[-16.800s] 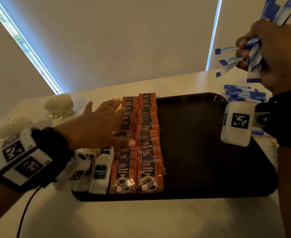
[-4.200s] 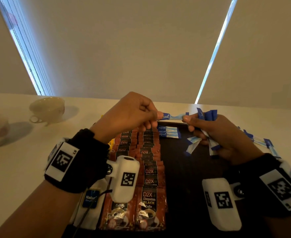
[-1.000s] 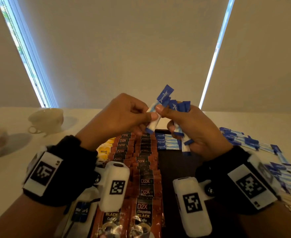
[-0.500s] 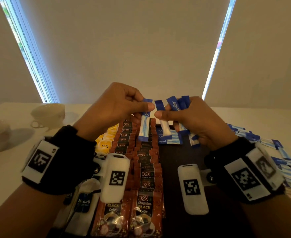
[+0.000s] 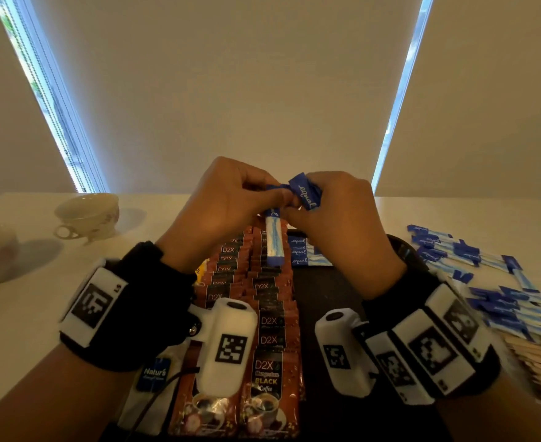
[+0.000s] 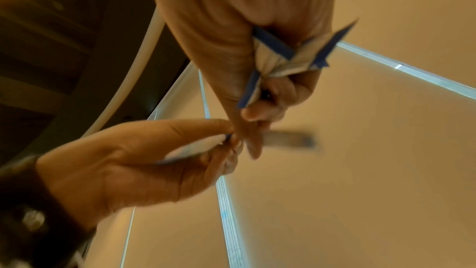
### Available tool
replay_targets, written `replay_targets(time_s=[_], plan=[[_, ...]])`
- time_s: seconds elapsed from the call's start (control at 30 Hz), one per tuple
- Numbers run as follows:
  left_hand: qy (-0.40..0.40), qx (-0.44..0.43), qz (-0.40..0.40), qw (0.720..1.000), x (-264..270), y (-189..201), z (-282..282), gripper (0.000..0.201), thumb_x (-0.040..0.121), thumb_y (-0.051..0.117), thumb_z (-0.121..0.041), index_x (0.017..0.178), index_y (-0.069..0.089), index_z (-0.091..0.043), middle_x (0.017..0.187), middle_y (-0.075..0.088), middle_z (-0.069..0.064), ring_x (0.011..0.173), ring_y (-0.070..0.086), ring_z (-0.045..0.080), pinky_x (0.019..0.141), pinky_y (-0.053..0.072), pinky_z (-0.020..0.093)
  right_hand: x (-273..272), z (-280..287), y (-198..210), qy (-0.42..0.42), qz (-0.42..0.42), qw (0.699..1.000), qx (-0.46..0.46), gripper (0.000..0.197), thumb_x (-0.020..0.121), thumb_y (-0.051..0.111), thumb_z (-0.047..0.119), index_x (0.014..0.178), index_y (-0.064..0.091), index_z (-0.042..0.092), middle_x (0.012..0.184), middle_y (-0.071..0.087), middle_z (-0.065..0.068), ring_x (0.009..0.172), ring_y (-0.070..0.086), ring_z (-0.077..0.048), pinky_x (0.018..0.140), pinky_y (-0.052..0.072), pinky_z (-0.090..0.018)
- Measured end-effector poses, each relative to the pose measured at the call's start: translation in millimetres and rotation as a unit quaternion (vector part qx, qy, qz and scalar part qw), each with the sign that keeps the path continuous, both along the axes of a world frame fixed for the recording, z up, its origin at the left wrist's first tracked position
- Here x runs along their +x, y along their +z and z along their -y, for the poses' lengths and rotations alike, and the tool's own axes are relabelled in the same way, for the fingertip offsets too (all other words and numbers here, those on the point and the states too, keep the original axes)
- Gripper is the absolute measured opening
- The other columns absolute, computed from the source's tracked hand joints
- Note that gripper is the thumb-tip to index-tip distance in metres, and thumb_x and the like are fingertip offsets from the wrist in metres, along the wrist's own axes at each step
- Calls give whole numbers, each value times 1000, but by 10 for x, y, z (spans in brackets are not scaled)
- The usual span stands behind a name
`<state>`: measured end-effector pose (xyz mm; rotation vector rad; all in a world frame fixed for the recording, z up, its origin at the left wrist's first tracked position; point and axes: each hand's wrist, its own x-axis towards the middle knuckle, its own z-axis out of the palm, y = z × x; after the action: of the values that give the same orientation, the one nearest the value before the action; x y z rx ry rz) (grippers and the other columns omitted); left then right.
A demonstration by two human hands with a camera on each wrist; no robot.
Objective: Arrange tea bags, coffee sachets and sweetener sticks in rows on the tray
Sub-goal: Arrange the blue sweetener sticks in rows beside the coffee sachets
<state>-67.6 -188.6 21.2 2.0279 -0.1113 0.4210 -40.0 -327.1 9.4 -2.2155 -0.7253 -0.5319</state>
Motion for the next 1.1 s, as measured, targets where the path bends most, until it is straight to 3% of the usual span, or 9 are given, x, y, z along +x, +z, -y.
replay_targets(time_s=[0.13, 0.23, 0.33, 0.43, 0.53, 0.7, 0.93, 1.1], plan=[[-2, -41, -13, 999, 20, 44, -104, 9, 87, 63, -15, 84, 72, -13, 72, 68, 0, 63, 64, 3, 56, 50, 13, 2, 128, 118, 66, -154, 982, 87, 18, 81, 71, 28, 76, 64, 13, 57, 59, 8, 46, 55, -1, 46, 39, -5], [0, -78, -10, 997, 29, 69, -153, 10, 87, 64, -18, 81, 72, -18, 68, 67, -3, 60, 59, 1, 53, 47, 13, 27, 235, 169, 87, -281, 951, 93, 29, 84, 64, 34, 82, 65, 5, 45, 60, 7, 33, 45, -1, 40, 35, -9], [13, -85, -11, 996, 51, 48, -156, 9, 85, 65, -23, 81, 73, -23, 64, 66, -9, 54, 51, -2, 46, 35, 11, 71, 232, 145, 124, -345, 925, 101, 32, 82, 65, 31, 93, 70, 0, 78, 73, -4, 34, 40, -2, 51, 40, -17], [-1, -123, -22, 992, 55, 37, -151, 9, 84, 66, -20, 83, 72, -13, 63, 67, -7, 50, 52, 0, 45, 38, 11, 92, 186, 93, 115, -353, 918, 141, 20, 81, 69, 20, 82, 68, 1, 57, 67, 2, 33, 43, -2, 42, 39, -14], [-26, -158, -38, 986, 43, 45, -157, 10, 79, 67, -17, 81, 70, -8, 64, 68, -4, 53, 59, 3, 52, 49, 13, 99, 157, 48, 94, -328, 926, 162, 21, 78, 72, 15, 82, 66, -5, 63, 66, -5, 34, 47, -1, 38, 38, -12], [-23, -134, -59, 989, 50, 40, -172, 8, 79, 69, -18, 77, 69, -10, 64, 68, -4, 57, 62, 5, 51, 51, 16, 78, 145, 67, 91, -308, 934, 155, 20, 78, 72, 14, 83, 65, -5, 65, 66, -6, 37, 51, 0, 39, 39, -11], [0, -151, -32, 988, 65, 44, -194, 14, 86, 63, -16, 76, 63, -6, 69, 67, 6, 57, 64, 8, 55, 54, 18, 69, 175, 110, 82, -339, 929, 126, 17, 82, 66, 26, 74, 64, 11, 46, 62, 10, 32, 42, -1, 42, 40, -10], [10, -162, -30, 986, 71, 43, -196, 13, 86, 63, -16, 80, 64, -5, 72, 68, 5, 61, 67, 9, 59, 56, 19, 86, 178, 92, 67, -334, 930, 135, 17, 83, 66, 26, 73, 64, 13, 56, 67, 9, 34, 44, -1, 40, 40, -9]])
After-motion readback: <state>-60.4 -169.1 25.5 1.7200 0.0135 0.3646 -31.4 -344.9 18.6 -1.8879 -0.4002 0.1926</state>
